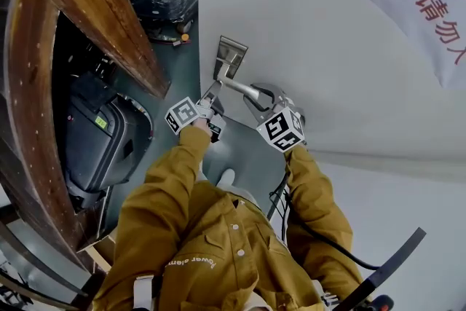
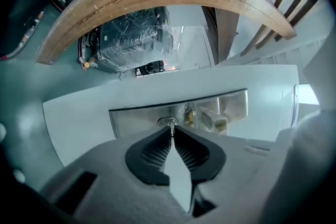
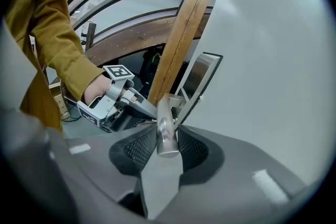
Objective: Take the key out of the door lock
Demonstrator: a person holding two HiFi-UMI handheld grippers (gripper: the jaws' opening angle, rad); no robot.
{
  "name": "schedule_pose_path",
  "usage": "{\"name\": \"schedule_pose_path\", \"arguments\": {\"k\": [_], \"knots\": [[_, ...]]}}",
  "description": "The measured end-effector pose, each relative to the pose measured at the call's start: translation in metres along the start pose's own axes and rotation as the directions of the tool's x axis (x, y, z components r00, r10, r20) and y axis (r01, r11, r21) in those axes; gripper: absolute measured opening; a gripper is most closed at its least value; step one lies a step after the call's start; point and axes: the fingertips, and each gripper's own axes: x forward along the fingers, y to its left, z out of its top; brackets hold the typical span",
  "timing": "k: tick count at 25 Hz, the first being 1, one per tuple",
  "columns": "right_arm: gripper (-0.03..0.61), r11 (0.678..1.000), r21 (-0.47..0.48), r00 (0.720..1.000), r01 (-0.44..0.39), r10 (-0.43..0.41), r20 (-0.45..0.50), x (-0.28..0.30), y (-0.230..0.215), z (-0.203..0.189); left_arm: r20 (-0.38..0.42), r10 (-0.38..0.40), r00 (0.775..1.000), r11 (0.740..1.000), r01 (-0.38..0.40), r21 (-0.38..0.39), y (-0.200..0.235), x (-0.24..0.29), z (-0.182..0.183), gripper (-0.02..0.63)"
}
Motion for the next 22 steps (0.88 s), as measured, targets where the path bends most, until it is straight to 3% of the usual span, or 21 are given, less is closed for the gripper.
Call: {"name": "schedule_pose_path", "arguments": {"k": [4, 14, 19, 22], "knots": [[0.132, 1.0, 0.003, 1.0, 0.005, -0.005, -0.005, 0.0015, -0.001, -0.0003, 0.004, -0.01, 1.0, 0.998, 0.01, -0.069, 0.0035, -0.0004, 0.0008, 0.021], [0.137, 1.0, 0.013, 1.0, 0.027, -0.027, -0.012, 0.0022, -0.0017, -0.0003, 0.0, 0.026, 1.0, 0.994, -0.026, -0.109, 0.0041, -0.0024, 0.0011, 0.02], [0.14, 0.999, 0.013, 0.999, 0.038, -0.038, -0.024, 0.002, -0.0006, -0.0006, 0.003, 0.057, 0.998, 0.981, -0.055, -0.187, 0.0066, -0.0054, -0.0003, 0.021], [0.14, 0.999, 0.019, 0.999, 0.041, -0.041, -0.028, 0.0022, -0.0014, -0.0008, -0.011, 0.072, 0.997, 0.984, -0.073, -0.166, 0.0062, -0.0055, -0.0005, 0.021]]}}
